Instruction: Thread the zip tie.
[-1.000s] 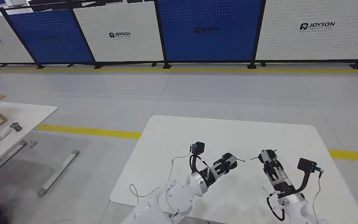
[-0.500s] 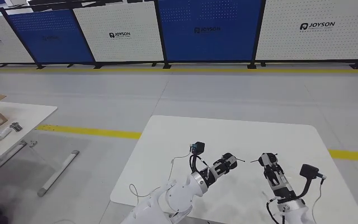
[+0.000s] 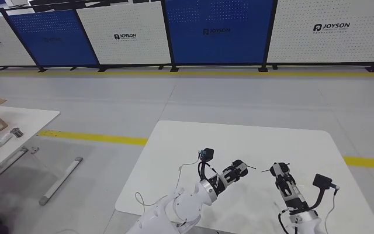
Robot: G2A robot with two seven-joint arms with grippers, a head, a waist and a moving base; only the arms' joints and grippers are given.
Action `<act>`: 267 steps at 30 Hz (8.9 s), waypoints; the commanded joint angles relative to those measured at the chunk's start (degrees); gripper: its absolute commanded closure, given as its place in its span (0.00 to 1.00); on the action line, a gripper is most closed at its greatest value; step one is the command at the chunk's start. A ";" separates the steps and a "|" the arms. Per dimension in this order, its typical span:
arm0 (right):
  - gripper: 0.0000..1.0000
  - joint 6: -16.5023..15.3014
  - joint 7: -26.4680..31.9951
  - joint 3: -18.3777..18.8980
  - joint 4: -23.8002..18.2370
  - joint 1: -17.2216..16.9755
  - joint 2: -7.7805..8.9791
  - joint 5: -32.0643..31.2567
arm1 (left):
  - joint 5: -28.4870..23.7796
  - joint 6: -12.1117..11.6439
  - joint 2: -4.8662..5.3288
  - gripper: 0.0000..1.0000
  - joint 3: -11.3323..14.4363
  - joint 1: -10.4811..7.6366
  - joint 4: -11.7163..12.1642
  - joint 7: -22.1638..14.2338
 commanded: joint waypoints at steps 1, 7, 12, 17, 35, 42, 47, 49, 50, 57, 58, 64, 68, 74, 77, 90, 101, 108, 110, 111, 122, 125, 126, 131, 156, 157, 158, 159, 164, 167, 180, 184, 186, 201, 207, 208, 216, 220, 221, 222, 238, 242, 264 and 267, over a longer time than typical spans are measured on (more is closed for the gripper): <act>1.00 0.00 0.01 0.00 0.00 0.01 0.00 0.02 | 0.00 0.00 0.00 1.00 0.00 0.00 0.00 0.00; 1.00 0.40 0.09 -0.19 0.19 0.41 -0.07 0.03 | 0.00 0.00 0.00 1.00 0.00 0.00 0.00 0.00; 1.00 1.01 -0.09 -1.43 1.28 1.91 -0.33 -0.68 | 0.00 0.00 0.00 1.00 0.00 0.00 0.00 0.00; 1.00 1.25 -0.08 -2.60 2.10 2.91 -0.58 -1.25 | 0.00 0.00 0.00 1.00 0.00 0.00 0.00 0.00; 1.00 0.78 -2.53 -3.77 3.88 4.15 -1.18 -1.85 | 0.00 0.00 0.00 1.00 0.00 0.00 0.00 0.00; 1.00 0.34 -3.15 -3.14 3.24 3.35 -1.24 -1.73 | 0.00 0.00 0.00 1.00 0.00 0.00 0.00 0.00; 1.00 0.55 -2.54 -3.07 3.24 3.20 -1.28 -1.92 | 0.00 0.00 0.00 1.00 0.00 0.00 0.00 0.00; 1.00 0.68 -2.27 -3.19 3.29 3.24 -1.32 -1.90 | 0.00 0.00 0.00 1.00 0.00 0.00 0.00 0.00; 1.00 0.69 -2.16 -3.22 3.28 3.23 -1.33 -1.93 | 0.00 0.00 0.00 1.00 0.00 0.00 0.00 0.00; 1.00 0.10 -2.51 -2.56 2.99 2.78 -1.38 -1.35 | 0.00 0.00 0.00 1.00 0.00 0.00 0.00 0.00; 1.00 0.00 -2.62 -2.41 2.91 2.67 -1.38 -1.24 | 0.00 0.00 0.00 1.00 0.00 0.00 0.00 0.00; 1.00 0.12 -2.35 -2.25 2.52 2.37 -1.42 -1.66 | 0.00 0.00 0.00 1.00 0.00 0.00 0.00 0.00; 1.00 0.75 -1.88 -2.69 2.64 2.67 -1.51 -2.12 | 0.00 0.00 0.00 1.00 0.00 0.00 0.00 0.00; 1.00 0.92 -2.46 -2.76 2.44 2.50 -1.63 -2.26 | 0.00 0.00 0.00 1.00 0.00 0.00 0.00 0.00; 1.00 0.50 -2.97 -2.22 1.96 1.90 -1.61 -2.14 | 0.00 0.00 0.00 1.00 0.00 0.00 0.00 0.00; 1.00 1.93 -1.91 -2.71 1.32 1.55 -1.77 -3.51 | 0.00 0.00 0.00 1.00 0.00 0.00 0.00 0.00; 1.00 1.36 -3.78 -2.15 0.69 1.04 -1.93 -3.28 | 0.00 0.00 0.00 1.00 0.00 0.00 0.00 0.00; 1.00 2.31 -2.90 -2.50 0.94 1.29 -2.04 -3.79 | 0.00 0.00 0.00 1.00 0.00 0.00 0.00 0.00; 1.00 2.61 -2.63 -2.83 1.14 1.59 -2.10 -4.00 | 0.00 0.00 0.00 1.00 0.00 0.00 0.00 0.00; 1.00 2.76 -2.49 -3.01 1.29 1.76 -2.14 -4.07 | 0.00 0.00 0.00 1.00 0.00 0.00 0.00 0.00; 1.00 2.22 -3.33 -2.12 0.91 1.44 -2.23 -3.36 | 0.00 0.00 0.00 1.00 0.00 0.00 0.00 0.00; 1.00 1.98 -3.24 -1.83 0.63 1.08 -2.21 -3.34 | 0.00 0.00 0.00 1.00 0.00 0.00 0.00 0.00; 1.00 1.96 -3.17 -1.83 0.57 1.02 -2.22 -3.38 | 0.00 0.00 0.00 1.00 0.00 0.00 0.00 0.00; 1.00 2.59 -2.10 -2.53 1.02 1.69 -2.33 -3.72 | 0.00 0.00 0.00 1.00 0.00 0.00 0.00 0.00; 1.00 2.82 -1.33 -3.30 1.98 2.46 -2.62 -2.90 | 0.00 0.00 0.00 1.00 0.00 0.00 0.00 0.00; 1.00 2.82 -1.33 -3.30 1.98 2.46 -2.62 -2.90 | 0.00 0.00 0.00 1.00 0.00 0.00 0.00 0.00; 1.00 2.82 -1.33 -3.30 1.98 2.46 -2.62 -2.90 | 0.00 0.00 0.00 1.00 0.00 0.00 0.00 0.00; 1.00 2.82 -1.33 -3.30 1.98 2.46 -2.62 -2.90 | 0.00 0.00 0.00 1.00 0.00 0.00 0.00 0.00; 1.00 2.82 -1.33 -3.30 1.98 2.46 -2.62 -2.90 | 0.00 0.00 0.00 1.00 0.00 0.00 0.00 0.00; 1.00 3.13 -1.26 -3.39 2.03 2.65 -2.67 -2.85 | 0.00 0.00 0.00 1.00 0.00 0.00 0.00 0.00; 1.00 3.55 -0.24 -4.80 2.95 3.93 -2.96 -3.31 | -0.76 -1.25 -0.40 1.00 -0.08 0.51 -0.31 -0.48; 1.00 3.01 -0.35 -4.95 3.39 4.30 -3.05 -2.72 | -0.80 -1.74 -0.54 1.00 -0.20 0.65 -0.35 -0.18; 1.00 2.66 -0.67 -4.87 3.65 4.39 -3.09 -2.42 | -0.64 -1.80 -0.59 1.00 -0.31 0.69 -0.24 -0.11; 1.00 1.38 -2.22 -2.20 3.10 3.13 -3.00 -0.66 | 0.60 -1.52 -0.81 1.00 -0.97 1.26 0.03 -0.48; 1.00 1.09 -2.11 -2.10 2.79 2.77 -3.02 -0.13 | 1.21 -1.47 -0.87 1.00 -1.01 1.29 0.01 -0.22; 1.00 1.09 -2.11 -2.10 2.79 2.77 -3.02 -0.13 | 1.21 -1.47 -0.87 1.00 -1.01 1.29 0.01 -0.22; 1.00 0.67 -1.74 -1.49 1.58 1.39 -2.92 -0.14 | 1.21 -1.47 -0.87 1.00 -1.01 1.29 0.01 -0.22; 1.00 0.29 -1.56 -0.92 0.71 0.42 -2.84 -0.16 | 1.21 -1.47 -0.87 1.00 -1.01 1.29 0.01 -0.22; 1.00 0.28 -1.63 -0.81 0.57 0.27 -2.83 -0.12 | 1.21 -1.47 -0.87 1.00 -1.01 1.29 0.01 -0.22; 1.00 0.26 -1.67 -0.72 0.45 0.13 -2.83 -0.10 | 1.21 -1.47 -0.87 1.00 -1.01 1.29 0.01 -0.22; 1.00 2.60 -0.68 -2.26 1.18 1.50 -3.09 -2.05 | 1.21 -1.47 -0.87 1.00 -1.01 1.29 0.01 -0.22; 1.00 2.10 -1.76 -2.13 1.02 1.30 -3.16 -1.62 | 1.21 -1.47 -0.87 1.00 -1.01 1.29 0.01 -0.22; 1.00 2.10 -2.61 -0.31 3.39 -0.06 -3.26 0.56 | 3.45 -4.19 -0.57 1.00 -1.87 0.68 4.71 -6.34; 1.00 2.04 -2.83 -0.25 3.43 -0.07 -3.28 0.85 | 3.12 -5.28 -0.68 1.00 -1.84 0.55 5.18 -5.74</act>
